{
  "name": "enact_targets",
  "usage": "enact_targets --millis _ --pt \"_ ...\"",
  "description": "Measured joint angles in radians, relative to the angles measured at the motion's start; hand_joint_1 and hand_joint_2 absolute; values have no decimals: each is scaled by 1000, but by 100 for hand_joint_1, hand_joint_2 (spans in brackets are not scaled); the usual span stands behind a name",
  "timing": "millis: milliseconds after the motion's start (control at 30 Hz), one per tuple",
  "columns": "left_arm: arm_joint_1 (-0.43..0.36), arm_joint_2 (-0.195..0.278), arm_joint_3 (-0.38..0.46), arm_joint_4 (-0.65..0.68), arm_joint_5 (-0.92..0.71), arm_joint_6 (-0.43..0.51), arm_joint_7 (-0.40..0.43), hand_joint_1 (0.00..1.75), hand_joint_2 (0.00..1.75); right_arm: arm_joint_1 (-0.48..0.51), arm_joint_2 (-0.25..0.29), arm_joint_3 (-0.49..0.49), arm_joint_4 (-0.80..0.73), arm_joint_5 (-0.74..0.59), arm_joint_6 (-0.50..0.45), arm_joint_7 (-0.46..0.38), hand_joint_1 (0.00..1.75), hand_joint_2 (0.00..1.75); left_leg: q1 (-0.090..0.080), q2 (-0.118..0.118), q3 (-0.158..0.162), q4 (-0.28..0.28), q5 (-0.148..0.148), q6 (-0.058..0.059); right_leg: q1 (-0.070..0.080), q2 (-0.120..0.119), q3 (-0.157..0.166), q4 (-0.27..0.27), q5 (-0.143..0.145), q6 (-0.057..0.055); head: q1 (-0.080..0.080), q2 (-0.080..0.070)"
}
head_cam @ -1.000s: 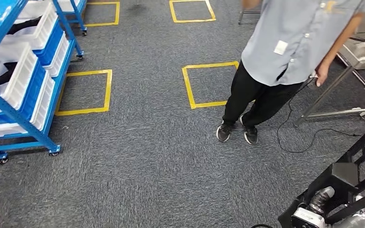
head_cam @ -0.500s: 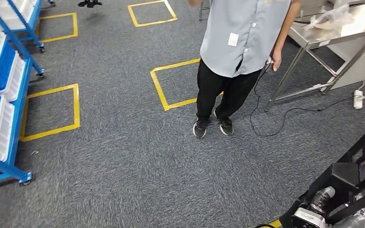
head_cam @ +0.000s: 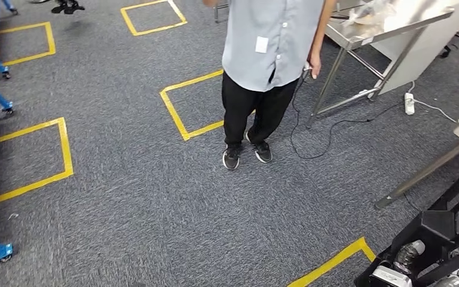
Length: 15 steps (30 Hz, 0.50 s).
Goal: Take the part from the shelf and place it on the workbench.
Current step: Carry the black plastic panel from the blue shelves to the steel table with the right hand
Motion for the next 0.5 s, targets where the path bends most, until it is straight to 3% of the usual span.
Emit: enact_targets --millis 33,67,133,200,267,333,367,400,433,500 --pt "-1 0 0 0 0 0 0 0 175 0 0 -1 -1 -1 0 -1 175 175 -2 9 4 1 -4 -6 5 -10 11 -25 3 -7 0 0" --pt "-1 0 0 0 0 0 0 0 175 1 0 -2 -1 -1 0 -1 175 175 -4 19 7 0 -7 -11 10 -6 11 -29 -1 -14 -1 0" --pt "-5 -1 0 0 0 0 0 0 175 4 0 -5 -4 -2 0 -2 175 175 -2 27 14 1 -15 -21 9 19 12 -33 1 -27 -1 0" --pt "-6 -2 0 0 0 0 -1 0 175 6 1 -8 -6 -3 0 -3 175 175 1 -16 0 47 -49 -29 3 41 19 -42 4 -40 -1 0" --pt "-5 -2 0 0 0 0 -2 0 175 6 2 -8 -7 -3 0 -3 175 175 4 -67 -59 170 -111 -31 1 63 22 -45 5 -50 -2 0" --pt "-2 -2 0 0 0 0 -2 0 175 7 2 -9 -7 -3 0 -3 175 175 5 -79 -121 282 -144 -31 2 89 22 -41 3 -54 -2 0" --pt "0 -2 0 0 0 0 -2 0 175 7 2 -9 -7 -3 0 -3 175 175 5 -80 -132 293 -131 -30 3 104 22 -38 2 -54 -2 0" --pt "1 -2 0 0 0 0 -3 0 175 8 2 -9 -7 -3 0 -3 175 175 5 -82 -125 264 -100 -29 3 119 23 -35 0 -53 -2 0" --pt "2 -2 0 0 0 0 -3 0 175 8 2 -9 -7 -3 1 -3 175 175 5 -92 -101 201 -57 -26 3 134 25 -32 -2 -51 -2 0" --pt "2 -2 0 0 0 0 -5 0 175 8 2 -9 -7 -3 1 -3 175 175 8 -144 -54 78 -2 -20 3 158 21 -23 -7 -44 -1 0"
